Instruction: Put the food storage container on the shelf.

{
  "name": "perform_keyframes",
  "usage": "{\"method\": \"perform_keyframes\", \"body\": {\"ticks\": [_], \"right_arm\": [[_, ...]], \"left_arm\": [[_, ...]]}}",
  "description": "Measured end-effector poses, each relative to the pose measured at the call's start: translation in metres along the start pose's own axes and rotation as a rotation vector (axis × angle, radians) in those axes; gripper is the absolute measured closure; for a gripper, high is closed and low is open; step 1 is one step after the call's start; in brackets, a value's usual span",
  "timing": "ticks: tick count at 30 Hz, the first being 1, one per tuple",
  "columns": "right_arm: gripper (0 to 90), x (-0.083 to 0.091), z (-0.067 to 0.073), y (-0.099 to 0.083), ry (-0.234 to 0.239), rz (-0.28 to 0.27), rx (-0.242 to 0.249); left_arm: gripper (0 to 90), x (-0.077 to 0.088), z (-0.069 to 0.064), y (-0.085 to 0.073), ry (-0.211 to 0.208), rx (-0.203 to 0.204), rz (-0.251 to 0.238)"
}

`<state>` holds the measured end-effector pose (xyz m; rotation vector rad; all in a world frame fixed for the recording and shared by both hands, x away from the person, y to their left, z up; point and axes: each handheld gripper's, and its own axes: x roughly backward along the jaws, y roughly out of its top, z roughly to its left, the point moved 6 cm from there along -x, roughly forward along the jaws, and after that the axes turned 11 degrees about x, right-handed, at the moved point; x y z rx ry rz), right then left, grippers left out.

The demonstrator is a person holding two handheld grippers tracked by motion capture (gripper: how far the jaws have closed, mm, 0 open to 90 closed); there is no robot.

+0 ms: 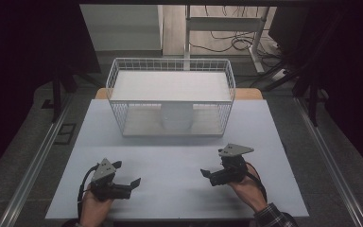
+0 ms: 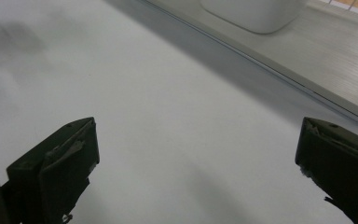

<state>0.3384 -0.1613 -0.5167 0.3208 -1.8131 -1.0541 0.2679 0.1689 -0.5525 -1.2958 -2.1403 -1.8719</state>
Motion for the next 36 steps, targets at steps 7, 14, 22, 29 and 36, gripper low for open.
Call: {"method": "perform_keyframes", "body": {"ticks": [7, 14, 22, 29, 36], "right_arm": [[0.0, 0.011, -0.005, -0.009, -0.028, -0.005, -0.019], [0.0, 0.023, -0.011, -0.021, -0.061, 0.001, -0.039], [0.0, 0.038, -0.017, -0.039, -0.099, 0.017, -0.077], [0.0, 0.048, -0.019, -0.058, -0.113, 0.036, -0.112], [0.0, 0.051, -0.017, -0.076, -0.105, 0.075, -0.148]], "left_arm": [[2.6, 0.011, 0.006, -0.004, 0.021, 0.013, -0.008], [2.9, 0.021, 0.013, -0.009, 0.03, 0.041, -0.019], [3.1, 0.024, 0.012, -0.013, 0.019, 0.055, -0.007], [1.2, 0.026, 0.013, -0.018, 0.022, 0.076, 0.01], [0.0, 0.024, 0.013, -0.025, 0.027, 0.077, 0.051]]}}
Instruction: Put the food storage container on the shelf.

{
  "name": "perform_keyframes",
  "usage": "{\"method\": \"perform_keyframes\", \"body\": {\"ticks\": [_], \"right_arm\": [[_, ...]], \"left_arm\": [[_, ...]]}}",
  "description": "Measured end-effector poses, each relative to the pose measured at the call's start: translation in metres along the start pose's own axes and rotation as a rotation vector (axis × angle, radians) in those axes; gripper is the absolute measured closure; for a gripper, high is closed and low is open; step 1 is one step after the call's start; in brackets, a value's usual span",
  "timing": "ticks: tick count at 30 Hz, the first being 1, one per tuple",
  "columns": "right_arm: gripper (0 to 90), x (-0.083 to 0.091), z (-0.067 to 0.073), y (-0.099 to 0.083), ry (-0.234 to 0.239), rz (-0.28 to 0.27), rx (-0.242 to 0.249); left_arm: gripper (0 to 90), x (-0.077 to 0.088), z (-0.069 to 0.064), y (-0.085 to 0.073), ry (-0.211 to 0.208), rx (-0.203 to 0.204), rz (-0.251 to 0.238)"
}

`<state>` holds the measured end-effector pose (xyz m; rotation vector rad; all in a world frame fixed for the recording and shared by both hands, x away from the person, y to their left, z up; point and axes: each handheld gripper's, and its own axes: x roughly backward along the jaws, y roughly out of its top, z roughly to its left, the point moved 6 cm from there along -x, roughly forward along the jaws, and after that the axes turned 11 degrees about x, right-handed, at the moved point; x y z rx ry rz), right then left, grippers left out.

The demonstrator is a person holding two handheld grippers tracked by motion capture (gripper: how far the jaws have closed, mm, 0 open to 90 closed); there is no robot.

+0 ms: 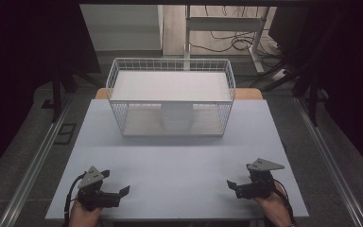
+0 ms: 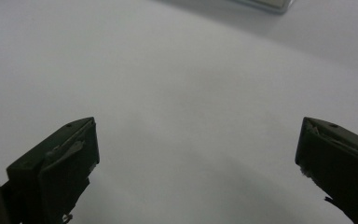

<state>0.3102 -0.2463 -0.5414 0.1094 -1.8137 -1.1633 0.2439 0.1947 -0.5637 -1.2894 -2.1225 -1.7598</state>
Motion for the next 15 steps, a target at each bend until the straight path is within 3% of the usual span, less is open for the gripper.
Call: {"method": "perform_keyframes", "body": {"ticks": [5, 15], "right_arm": [[0.0, -0.0031, 0.0011, -0.0102, 0.013, 0.061, -0.008], [0.0, -0.0042, 0.0012, -0.0115, 0.01, 0.072, -0.008]], "left_arm": [[0.0, -0.0016, -0.0006, -0.002, 0.004, -0.006, 0.014], [0.4, -0.0023, 0.0009, -0.0017, 0.004, 0.008, 0.018]]}}
